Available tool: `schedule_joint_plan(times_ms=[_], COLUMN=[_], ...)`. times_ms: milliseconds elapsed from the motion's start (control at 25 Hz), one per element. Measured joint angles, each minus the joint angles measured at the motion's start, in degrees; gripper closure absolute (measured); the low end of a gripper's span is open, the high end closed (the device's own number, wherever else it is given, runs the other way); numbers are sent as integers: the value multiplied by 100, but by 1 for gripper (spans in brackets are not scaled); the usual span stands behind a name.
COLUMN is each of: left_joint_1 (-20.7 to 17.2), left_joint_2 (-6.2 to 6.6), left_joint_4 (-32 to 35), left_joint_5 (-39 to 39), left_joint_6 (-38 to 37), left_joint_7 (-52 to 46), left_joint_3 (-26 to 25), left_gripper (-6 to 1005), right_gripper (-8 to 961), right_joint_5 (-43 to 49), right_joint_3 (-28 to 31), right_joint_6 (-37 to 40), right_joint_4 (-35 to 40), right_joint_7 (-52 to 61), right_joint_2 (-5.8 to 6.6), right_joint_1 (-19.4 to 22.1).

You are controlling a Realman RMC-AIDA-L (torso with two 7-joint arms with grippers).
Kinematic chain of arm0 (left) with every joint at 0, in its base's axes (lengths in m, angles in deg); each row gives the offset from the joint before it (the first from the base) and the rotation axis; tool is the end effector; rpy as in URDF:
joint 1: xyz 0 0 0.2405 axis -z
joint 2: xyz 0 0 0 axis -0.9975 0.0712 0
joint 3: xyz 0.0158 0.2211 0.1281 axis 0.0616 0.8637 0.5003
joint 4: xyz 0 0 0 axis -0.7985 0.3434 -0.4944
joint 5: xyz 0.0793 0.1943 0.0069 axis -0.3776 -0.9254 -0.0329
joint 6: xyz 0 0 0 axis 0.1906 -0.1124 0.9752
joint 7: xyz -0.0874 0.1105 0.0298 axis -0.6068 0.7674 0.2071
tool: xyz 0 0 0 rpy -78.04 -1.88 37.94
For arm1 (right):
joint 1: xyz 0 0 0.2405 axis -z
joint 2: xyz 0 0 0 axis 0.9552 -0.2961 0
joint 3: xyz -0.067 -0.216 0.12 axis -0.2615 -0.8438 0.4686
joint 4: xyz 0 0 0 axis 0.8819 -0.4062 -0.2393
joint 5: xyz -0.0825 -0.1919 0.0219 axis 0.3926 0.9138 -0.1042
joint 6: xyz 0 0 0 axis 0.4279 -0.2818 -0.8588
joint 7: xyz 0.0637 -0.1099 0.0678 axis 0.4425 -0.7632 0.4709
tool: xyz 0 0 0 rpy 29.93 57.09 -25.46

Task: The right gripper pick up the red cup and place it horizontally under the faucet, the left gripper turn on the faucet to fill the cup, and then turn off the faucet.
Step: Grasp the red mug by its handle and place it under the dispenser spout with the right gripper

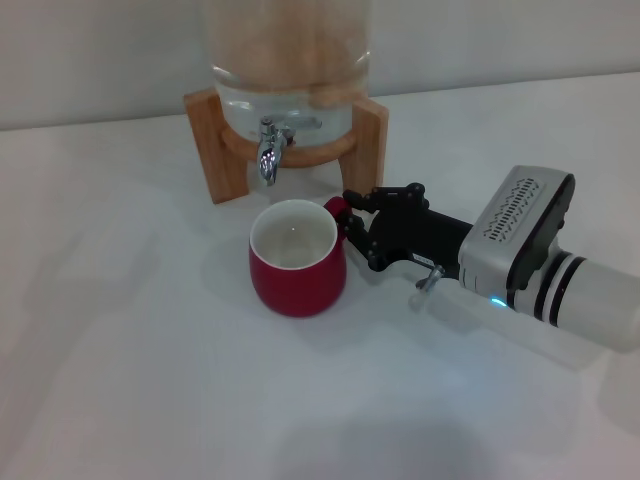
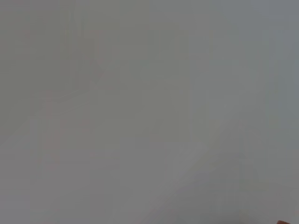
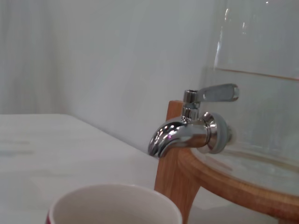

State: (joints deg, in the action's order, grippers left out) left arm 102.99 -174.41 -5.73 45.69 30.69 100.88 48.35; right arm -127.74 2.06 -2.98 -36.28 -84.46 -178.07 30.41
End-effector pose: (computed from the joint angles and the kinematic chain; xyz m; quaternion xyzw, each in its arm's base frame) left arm -0.3569 0.2807 0.1201 -0.6607 -0.3760 -0.5258 0.3816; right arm 0.2505 0.3609 -0.0910 -0.8886 0.1048 0.2300 0.3829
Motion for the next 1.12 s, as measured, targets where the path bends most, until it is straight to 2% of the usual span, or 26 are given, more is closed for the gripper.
schedule_joint_plan(times_ms=[240,440,1120], left_joint_1=[6,19,31], left_joint_2=[0,0,9], left_joint_4=[0,0,0], left_joint_5=[4,4,4], left_joint_6=[0,-23,-53], left_joint_7=[1,1,18], left_joint_3=[0,0,0], left_gripper=[154,154,154], right_gripper=[715,651,651], right_joint_5=[11,89,365], right_joint_3=[0,-10,-29], right_joint_6=[110,273,163], right_joint_4=[22,9,119], right_joint_7=[0,0,337], right_joint_2=[-5,-9,59], right_joint_1=[-37,-84,-79])
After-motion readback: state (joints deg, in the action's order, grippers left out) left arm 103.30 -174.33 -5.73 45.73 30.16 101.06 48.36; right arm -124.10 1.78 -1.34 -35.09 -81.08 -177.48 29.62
